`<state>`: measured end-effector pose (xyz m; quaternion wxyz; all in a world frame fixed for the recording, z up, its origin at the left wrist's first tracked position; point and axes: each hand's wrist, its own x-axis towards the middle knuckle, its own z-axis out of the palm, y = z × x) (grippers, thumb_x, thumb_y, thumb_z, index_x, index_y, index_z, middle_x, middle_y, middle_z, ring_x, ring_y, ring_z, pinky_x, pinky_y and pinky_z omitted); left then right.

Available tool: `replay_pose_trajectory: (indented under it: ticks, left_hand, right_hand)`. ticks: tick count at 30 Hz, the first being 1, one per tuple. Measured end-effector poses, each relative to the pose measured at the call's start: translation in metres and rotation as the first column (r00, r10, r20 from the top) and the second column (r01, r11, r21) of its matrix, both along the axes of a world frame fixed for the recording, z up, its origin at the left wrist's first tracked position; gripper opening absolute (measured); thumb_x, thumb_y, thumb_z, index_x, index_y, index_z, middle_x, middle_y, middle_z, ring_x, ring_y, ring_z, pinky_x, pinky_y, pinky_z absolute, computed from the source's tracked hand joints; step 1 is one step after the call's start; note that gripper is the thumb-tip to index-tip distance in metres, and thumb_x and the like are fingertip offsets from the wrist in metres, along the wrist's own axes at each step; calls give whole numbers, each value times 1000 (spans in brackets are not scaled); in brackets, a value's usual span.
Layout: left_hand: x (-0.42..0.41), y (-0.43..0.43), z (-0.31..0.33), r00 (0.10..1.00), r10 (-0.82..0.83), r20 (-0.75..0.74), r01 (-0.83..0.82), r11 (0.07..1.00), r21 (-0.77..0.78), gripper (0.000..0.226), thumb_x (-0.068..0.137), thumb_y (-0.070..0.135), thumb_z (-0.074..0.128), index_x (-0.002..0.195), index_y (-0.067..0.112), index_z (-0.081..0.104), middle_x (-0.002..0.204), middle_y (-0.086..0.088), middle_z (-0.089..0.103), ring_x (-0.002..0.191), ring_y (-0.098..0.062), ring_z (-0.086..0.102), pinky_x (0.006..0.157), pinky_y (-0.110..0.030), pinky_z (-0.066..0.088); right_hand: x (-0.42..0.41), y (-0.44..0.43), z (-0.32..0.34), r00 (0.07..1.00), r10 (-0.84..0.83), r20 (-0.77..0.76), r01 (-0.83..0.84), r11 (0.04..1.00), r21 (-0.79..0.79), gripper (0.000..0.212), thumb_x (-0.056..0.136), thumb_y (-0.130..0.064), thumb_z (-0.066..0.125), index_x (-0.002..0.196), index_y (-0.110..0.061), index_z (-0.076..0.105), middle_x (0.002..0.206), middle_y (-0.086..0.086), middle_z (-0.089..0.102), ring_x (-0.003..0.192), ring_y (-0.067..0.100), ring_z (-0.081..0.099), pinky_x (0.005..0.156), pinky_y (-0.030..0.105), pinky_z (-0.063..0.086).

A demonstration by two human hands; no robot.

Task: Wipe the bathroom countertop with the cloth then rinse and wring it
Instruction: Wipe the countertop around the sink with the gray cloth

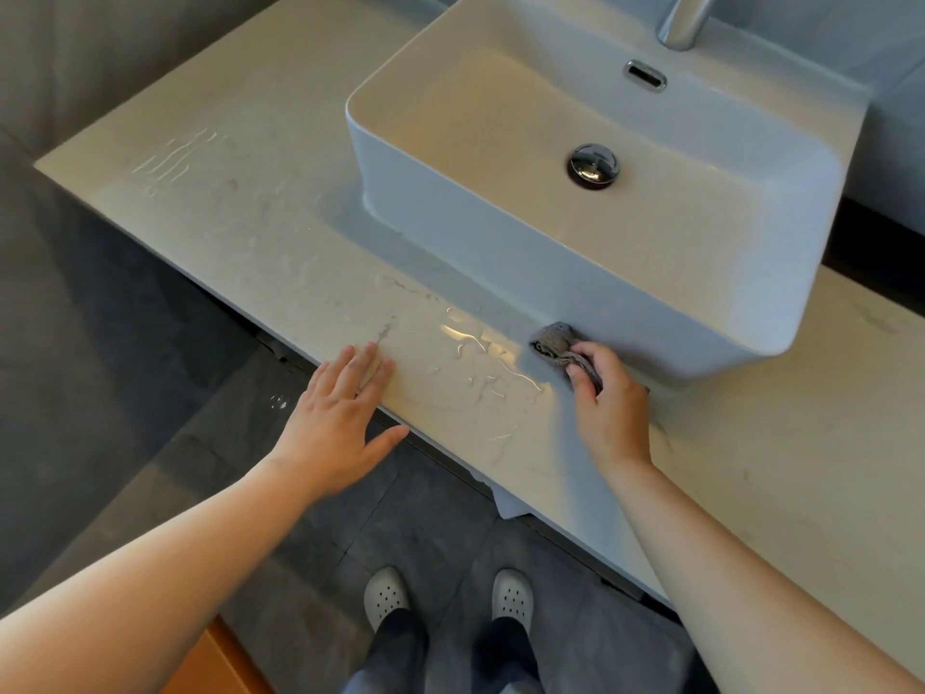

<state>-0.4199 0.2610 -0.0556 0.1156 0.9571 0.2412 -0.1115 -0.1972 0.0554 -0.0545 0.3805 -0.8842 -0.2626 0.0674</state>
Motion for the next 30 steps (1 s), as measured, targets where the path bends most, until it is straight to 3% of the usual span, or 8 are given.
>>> replay_pose_trajectory:
  ticks: [10,13,16,19,22,26,30]
  left_hand:
    - [-2,3,2,1000,-24,2,24,1000,5,89,78,74,7,152,24,3,160,-2,-5,146,-23,-8,118,-39,-1]
    - [-2,6,6,999,-39,3,39,999,-9,86,79,72,10,152,25,5,160,-2,-3,146,-22,-5,118,-39,2]
    - [-2,13,11,998,-61,-18,60,997,-41,77,89,67,26,152,28,3,160,0,-4,146,-21,-5,120,-39,4]
    - [-2,17,17,997,-78,-19,76,994,-76,75,91,62,34,152,28,5,160,0,-3,146,-21,-4,119,-38,4]
    - [-2,17,19,996,-86,-9,85,993,-78,75,91,61,35,152,27,7,160,0,-3,146,-21,-4,118,-38,4]
    - [-3,15,19,997,-79,-12,78,993,-86,76,91,61,35,152,26,6,160,0,-4,146,-21,-5,119,-39,4]
    - [-3,14,19,998,-63,-5,62,993,-103,76,91,62,34,152,25,6,160,1,-5,146,-20,-6,119,-38,3]
  right_hand:
    - [-43,8,6,995,52,-81,-52,999,-8,20,90,-16,61,109,-20,64,109,-7,69,99,14,63,83,31,52]
    - [-83,2,9,993,94,-73,-94,995,-9,21,90,-16,62,110,-21,65,107,-13,67,96,5,60,81,21,49]
    - [-113,-5,11,984,151,-90,-153,988,-13,20,90,-16,62,108,-24,65,101,-21,63,92,-1,60,76,16,51]
    - [-124,-6,18,954,134,-268,-134,991,20,17,90,-14,60,101,-27,65,96,-20,69,88,-3,64,72,15,52]
    - [-120,1,35,863,101,-495,-27,988,154,16,91,-6,58,95,-21,65,88,-8,71,78,-2,66,65,15,50]
    - [-94,5,53,914,39,-404,54,975,217,15,91,-8,58,94,-22,62,91,-6,71,81,2,67,68,13,51]
    - [-54,6,48,977,-78,-199,102,988,114,15,92,-14,58,104,-22,61,97,-8,69,90,6,65,78,21,52]
